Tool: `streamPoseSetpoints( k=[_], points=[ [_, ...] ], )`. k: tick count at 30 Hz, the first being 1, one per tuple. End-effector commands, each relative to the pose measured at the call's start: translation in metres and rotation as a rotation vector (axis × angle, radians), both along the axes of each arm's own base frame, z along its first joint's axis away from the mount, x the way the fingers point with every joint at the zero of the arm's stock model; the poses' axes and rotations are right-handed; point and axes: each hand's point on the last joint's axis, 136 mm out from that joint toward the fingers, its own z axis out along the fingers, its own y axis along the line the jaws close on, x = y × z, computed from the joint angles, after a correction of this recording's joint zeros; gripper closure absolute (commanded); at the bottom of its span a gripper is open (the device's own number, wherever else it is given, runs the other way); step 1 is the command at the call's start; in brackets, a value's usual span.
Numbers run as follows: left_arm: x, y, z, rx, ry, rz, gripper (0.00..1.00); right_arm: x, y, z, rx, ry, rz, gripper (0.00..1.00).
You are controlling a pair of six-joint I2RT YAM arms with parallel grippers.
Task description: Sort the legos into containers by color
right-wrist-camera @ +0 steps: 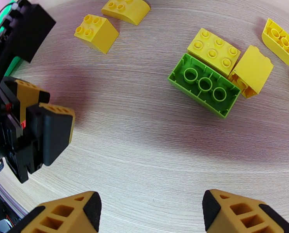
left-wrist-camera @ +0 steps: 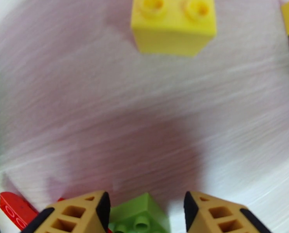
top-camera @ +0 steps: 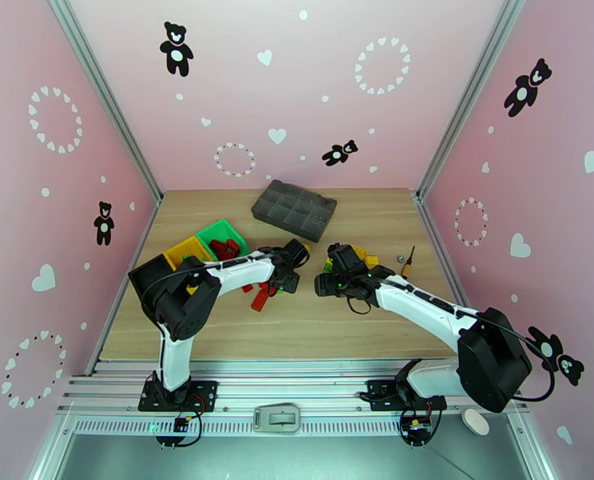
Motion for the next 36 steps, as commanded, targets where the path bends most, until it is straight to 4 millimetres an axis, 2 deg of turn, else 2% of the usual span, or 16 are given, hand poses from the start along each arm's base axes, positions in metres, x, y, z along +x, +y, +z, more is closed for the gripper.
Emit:
streamPoseSetpoints(
  k=[1, 7, 12, 16, 20, 25, 30, 33, 36],
  points=[
    [-0.002, 0.010, 0.006, 0.044, -0.011, 0.019, 0.43, -0.002, -0.004, 0.003, 0.001, -0.009, -0.012, 0.27],
    [-0.008, 0.018, 0.005, 0.069, -0.006, 0.033, 0.41, 0.000, -0.002, 0.005, 0.012, -0.017, -0.012, 0.27],
    [-0.015, 0.019, 0.002, 0.063, 0.015, 0.036, 0.49, 0.000, -0.002, 0.006, 0.013, -0.020, -0.012, 0.27],
    [-0.021, 0.021, 0.002, 0.054, 0.027, 0.042, 0.50, 0.000, -0.002, 0.006, 0.012, -0.021, -0.011, 0.27],
    [-0.023, 0.021, 0.007, 0.038, 0.023, 0.049, 0.57, 0.001, -0.001, 0.007, 0.018, -0.023, -0.011, 0.27],
    [-0.019, 0.017, 0.023, -0.006, -0.010, 0.056, 0.63, 0.001, 0.005, 0.007, 0.041, -0.016, 0.004, 0.27],
    [-0.012, 0.015, 0.046, -0.041, -0.061, 0.066, 0.67, -0.001, 0.019, 0.009, 0.110, -0.010, 0.042, 0.27],
    [-0.006, 0.022, 0.060, -0.057, -0.093, 0.089, 0.68, -0.002, 0.033, 0.011, 0.147, -0.007, 0.079, 0.27],
    [0.000, 0.039, 0.074, -0.065, -0.128, 0.129, 0.68, -0.003, 0.050, 0.012, 0.151, -0.008, 0.120, 0.27]
  ],
)
